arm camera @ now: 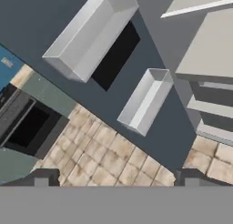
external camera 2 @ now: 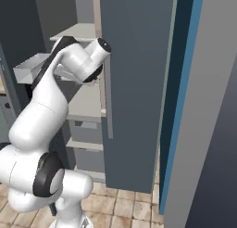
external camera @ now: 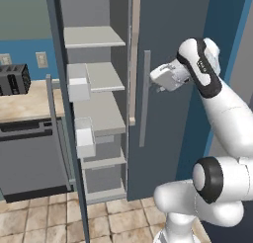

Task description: Take the lemon wedge from the fridge and place it on the plate with fish on the dining counter.

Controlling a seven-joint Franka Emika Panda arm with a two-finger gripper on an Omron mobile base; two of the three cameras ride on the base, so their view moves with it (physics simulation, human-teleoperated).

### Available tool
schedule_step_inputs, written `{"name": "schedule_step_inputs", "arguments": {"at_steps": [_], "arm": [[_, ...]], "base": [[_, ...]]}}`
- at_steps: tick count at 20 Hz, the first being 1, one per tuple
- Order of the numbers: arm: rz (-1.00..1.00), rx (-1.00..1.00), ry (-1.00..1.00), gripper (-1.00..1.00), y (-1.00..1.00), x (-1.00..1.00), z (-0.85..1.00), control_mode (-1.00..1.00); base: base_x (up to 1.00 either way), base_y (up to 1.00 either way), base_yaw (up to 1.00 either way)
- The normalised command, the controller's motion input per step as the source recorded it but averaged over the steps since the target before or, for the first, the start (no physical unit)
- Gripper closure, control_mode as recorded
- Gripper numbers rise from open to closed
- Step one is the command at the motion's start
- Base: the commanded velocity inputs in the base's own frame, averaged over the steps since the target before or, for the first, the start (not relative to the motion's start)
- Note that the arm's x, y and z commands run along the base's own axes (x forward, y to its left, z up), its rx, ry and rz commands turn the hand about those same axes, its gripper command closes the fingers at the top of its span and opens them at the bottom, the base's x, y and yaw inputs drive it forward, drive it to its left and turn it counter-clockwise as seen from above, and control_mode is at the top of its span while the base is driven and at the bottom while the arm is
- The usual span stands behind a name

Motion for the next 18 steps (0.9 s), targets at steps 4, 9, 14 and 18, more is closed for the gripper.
{"name": "schedule_step_inputs", "arguments": {"at_steps": [4,9,14,18], "arm": [[-0.30,-0.38,-0.03,-1.00,-0.96,-0.34,0.00,-1.00],[-0.31,-0.37,-0.05,-1.00,-0.77,-0.19,-0.09,-1.00],[-0.27,-0.25,-0.11,-1.00,-0.18,0.03,-0.07,-1.00],[-0.07,-0.03,-0.04,-1.00,0.06,0.33,-0.09,-1.00]], "base": [[0.00,0.00,0.00],[0.00,0.00,0.00],[0.00,0.00,0.00],[0.00,0.00,0.00]]}}
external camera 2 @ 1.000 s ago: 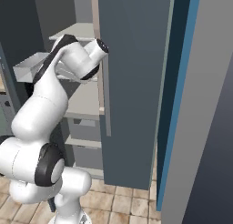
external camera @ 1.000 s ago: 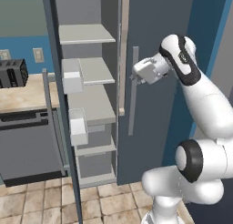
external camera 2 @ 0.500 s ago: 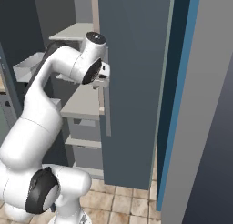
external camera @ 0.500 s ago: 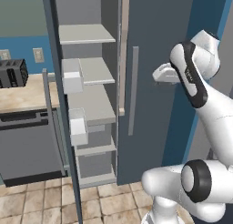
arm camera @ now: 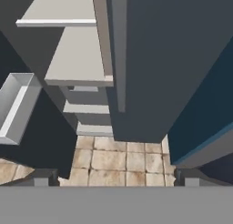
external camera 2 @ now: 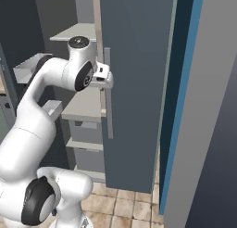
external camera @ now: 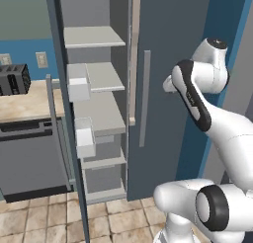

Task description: Take the lemon wedge from the fridge and place it on the plate with fish on the dining counter.

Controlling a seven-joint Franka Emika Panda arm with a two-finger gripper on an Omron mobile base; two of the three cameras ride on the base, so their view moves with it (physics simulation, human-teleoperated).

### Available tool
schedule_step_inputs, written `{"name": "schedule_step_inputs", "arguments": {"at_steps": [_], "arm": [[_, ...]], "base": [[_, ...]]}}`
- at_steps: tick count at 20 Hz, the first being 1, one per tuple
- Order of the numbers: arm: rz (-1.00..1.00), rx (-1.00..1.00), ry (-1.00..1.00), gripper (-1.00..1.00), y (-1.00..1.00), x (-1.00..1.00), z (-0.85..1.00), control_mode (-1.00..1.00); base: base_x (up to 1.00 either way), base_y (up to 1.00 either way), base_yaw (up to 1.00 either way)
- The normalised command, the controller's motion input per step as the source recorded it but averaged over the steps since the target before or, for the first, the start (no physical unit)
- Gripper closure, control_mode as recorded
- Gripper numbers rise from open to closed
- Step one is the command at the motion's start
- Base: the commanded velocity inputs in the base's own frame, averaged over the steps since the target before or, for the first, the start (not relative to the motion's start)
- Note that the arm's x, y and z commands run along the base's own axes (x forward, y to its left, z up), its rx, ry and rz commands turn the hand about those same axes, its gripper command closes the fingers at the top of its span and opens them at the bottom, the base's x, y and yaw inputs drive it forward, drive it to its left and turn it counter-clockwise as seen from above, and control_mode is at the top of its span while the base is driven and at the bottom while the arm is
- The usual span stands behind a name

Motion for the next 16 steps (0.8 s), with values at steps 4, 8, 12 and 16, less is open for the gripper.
{"name": "schedule_step_inputs", "arguments": {"at_steps": [4,8,12,16], "arm": [[-0.03,0.00,0.00,-1.00,0.21,0.37,-0.13,-1.00],[-0.04,0.00,0.00,-1.00,0.21,0.42,-0.14,-1.00],[-0.06,-0.01,0.00,-1.00,0.21,0.54,-0.14,-1.00],[-0.09,0.00,0.00,-1.00,0.11,0.57,-0.28,-1.00]], "base": [[0.00,0.00,0.00],[0.00,0.00,0.00],[0.00,0.00,0.00],[0.00,0.00,0.00]]}}
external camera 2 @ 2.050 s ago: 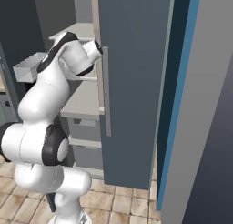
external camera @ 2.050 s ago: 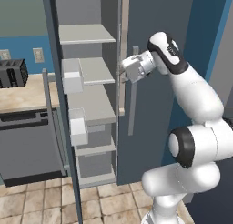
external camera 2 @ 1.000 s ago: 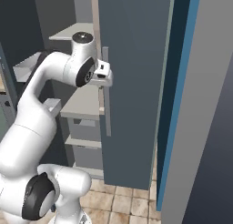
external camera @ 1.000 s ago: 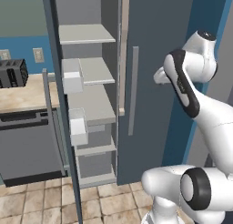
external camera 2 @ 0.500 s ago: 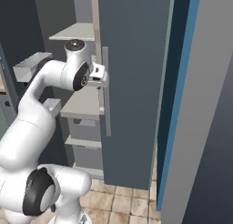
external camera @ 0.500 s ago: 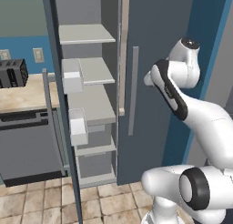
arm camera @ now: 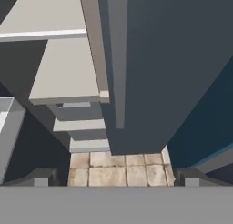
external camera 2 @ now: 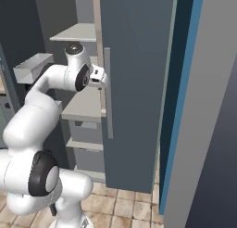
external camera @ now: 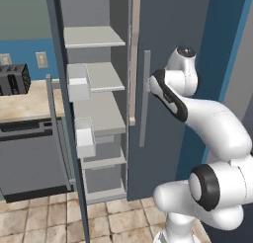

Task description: Take the lemon wedge from the fridge and place it on the plate with fish on the dining counter.

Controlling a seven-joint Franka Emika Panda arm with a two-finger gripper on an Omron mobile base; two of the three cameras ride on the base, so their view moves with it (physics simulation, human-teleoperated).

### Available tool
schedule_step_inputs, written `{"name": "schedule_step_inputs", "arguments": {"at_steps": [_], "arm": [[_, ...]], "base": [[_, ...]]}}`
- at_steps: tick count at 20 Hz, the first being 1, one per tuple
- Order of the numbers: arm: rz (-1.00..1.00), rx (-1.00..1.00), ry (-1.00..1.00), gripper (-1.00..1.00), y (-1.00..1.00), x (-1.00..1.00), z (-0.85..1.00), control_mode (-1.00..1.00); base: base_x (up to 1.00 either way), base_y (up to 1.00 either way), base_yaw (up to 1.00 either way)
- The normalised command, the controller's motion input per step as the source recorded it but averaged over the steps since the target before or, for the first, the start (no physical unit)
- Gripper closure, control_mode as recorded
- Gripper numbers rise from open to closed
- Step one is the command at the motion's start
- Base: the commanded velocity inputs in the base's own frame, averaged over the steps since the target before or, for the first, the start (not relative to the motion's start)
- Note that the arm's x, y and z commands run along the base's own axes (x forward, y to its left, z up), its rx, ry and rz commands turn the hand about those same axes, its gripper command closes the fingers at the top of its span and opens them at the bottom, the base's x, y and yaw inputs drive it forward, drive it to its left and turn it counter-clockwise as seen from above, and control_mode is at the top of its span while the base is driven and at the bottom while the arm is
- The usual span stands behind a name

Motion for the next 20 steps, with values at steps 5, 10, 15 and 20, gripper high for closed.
{"name": "schedule_step_inputs", "arguments": {"at_steps": [5,10,15,20], "arm": [[-0.11,0.00,0.00,-1.00,0.00,0.54,-0.46,-1.00],[-0.03,0.00,-0.01,-1.00,0.00,0.42,-0.27,-1.00],[0.00,0.02,0.00,-1.00,0.00,0.47,-0.23,-1.00],[0.00,0.00,-0.04,-1.00,0.00,0.63,-0.16,-1.00]], "base": [[0.00,0.00,0.00],[0.00,0.00,0.00],[0.00,0.00,0.00],[0.00,0.00,0.00]]}}
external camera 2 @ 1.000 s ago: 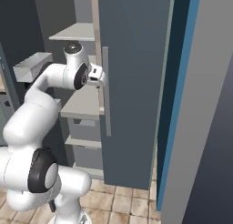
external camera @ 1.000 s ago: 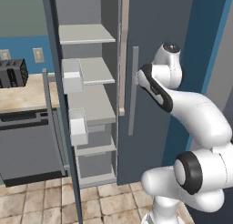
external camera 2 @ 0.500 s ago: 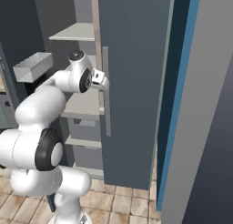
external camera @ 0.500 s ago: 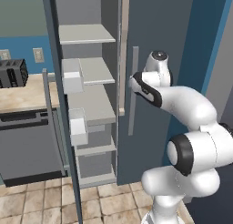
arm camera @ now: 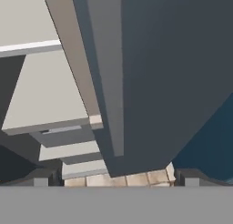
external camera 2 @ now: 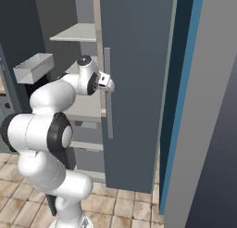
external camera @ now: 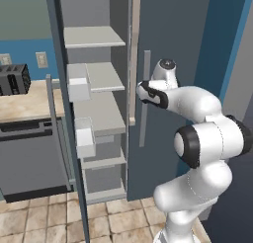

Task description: Take the lemon wedge from the fridge and place it on the plate with fish on the dining counter.

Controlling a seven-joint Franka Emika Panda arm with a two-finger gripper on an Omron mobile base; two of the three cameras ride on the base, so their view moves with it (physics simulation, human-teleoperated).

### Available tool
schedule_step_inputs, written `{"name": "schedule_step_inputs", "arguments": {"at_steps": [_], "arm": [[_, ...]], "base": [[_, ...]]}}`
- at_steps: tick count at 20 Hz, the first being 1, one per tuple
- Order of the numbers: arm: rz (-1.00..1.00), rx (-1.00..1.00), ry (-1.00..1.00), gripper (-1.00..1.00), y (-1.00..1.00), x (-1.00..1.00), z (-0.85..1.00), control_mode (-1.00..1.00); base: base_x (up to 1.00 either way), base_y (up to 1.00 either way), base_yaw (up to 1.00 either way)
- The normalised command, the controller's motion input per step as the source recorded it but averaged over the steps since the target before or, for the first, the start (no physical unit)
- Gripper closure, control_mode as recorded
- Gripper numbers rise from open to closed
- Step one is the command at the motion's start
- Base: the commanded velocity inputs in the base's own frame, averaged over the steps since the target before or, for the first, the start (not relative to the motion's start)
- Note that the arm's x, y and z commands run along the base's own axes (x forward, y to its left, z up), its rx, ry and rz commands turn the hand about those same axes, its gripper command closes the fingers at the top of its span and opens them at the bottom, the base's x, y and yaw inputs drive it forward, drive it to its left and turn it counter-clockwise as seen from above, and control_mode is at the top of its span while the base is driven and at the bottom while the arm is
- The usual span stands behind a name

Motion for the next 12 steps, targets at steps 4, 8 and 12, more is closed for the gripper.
{"name": "schedule_step_inputs", "arguments": {"at_steps": [4,8,12], "arm": [[0.00,0.00,-0.02,-1.00,0.00,0.54,-0.11,-1.00],[0.00,0.00,-0.01,-1.00,0.00,0.51,-0.19,-1.00],[0.00,0.00,0.00,-1.00,0.00,0.54,-0.23,-1.00]], "base": [[0.00,0.00,0.00],[0.00,0.00,0.00],[0.00,0.00,0.00]]}}
